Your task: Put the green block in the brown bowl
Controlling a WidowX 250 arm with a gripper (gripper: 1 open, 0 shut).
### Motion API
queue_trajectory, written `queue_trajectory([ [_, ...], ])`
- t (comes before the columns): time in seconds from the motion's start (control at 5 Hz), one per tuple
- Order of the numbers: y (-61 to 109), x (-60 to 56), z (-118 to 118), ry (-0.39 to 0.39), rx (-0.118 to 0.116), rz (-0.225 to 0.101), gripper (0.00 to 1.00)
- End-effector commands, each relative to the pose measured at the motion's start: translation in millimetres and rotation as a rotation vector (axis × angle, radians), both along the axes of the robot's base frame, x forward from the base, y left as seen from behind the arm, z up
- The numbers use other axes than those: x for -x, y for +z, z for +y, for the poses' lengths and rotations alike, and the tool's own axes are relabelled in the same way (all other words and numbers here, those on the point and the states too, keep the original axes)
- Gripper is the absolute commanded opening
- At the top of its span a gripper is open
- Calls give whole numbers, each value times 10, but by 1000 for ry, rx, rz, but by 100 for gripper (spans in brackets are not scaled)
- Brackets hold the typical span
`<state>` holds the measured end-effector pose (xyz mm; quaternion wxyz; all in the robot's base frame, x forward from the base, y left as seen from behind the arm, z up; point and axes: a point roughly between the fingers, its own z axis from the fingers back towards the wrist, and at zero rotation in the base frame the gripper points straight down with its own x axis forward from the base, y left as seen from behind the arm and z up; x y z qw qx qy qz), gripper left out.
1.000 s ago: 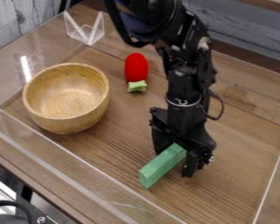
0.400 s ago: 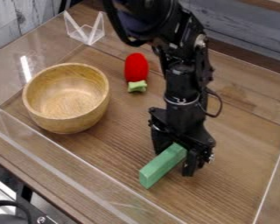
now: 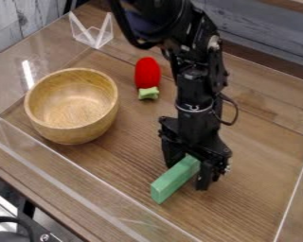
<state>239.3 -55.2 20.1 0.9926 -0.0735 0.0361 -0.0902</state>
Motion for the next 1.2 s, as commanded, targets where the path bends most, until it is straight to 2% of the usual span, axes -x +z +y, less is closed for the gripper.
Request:
queue_trajectory([
  [0.0, 81, -115, 10, 15, 7, -36, 100],
  [0.2, 74, -121, 20, 18, 4, -30, 0],
  [0.6, 288, -131, 64, 30, 2, -40, 0],
  [0.8, 576, -225, 99, 90, -2, -79, 0],
  [1.0, 816, -295, 301, 160, -11, -110, 0],
])
